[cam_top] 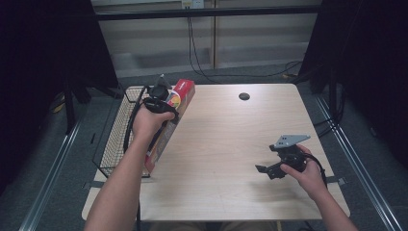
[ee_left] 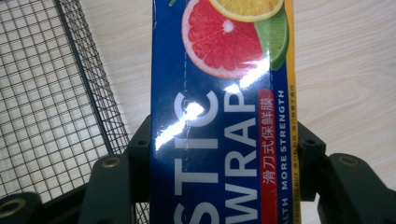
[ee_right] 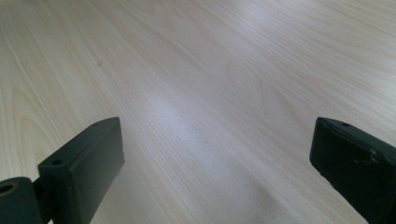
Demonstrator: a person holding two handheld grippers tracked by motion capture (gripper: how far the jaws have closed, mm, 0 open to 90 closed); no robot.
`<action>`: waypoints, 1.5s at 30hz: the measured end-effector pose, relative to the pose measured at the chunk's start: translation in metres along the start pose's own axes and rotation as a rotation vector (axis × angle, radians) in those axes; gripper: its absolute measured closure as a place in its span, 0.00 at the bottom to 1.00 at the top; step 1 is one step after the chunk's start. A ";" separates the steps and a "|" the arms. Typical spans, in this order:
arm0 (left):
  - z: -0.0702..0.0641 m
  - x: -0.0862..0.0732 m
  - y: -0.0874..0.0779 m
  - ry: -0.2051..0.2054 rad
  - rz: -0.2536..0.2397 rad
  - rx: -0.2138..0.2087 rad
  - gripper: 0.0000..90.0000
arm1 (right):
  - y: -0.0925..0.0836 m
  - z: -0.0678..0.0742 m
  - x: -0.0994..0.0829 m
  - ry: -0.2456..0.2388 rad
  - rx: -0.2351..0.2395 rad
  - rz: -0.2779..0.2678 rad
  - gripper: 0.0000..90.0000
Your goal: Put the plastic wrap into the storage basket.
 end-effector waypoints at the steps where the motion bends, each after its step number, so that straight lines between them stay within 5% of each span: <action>1: 0.001 -0.001 -0.001 -0.001 0.006 0.002 0.47 | 0.000 0.000 0.000 0.000 0.004 0.000 0.03; 12: 0.011 -0.003 -0.011 -0.021 0.000 0.010 0.47 | 0.001 0.001 0.000 0.000 0.007 0.004 0.03; 45: 0.058 -0.022 -0.025 -0.174 -0.028 0.068 0.47 | 0.003 0.003 -0.001 -0.011 0.008 0.011 0.03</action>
Point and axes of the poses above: each handheld gripper's, and its own axes: y roughly forward along the jaws, x roughly out of its top, z roughly to its left, the point moved 7 cm from there along y, roughly forward along the jaws, and after that the axes turned 4 degrees about -x, right-handed, at the moved point
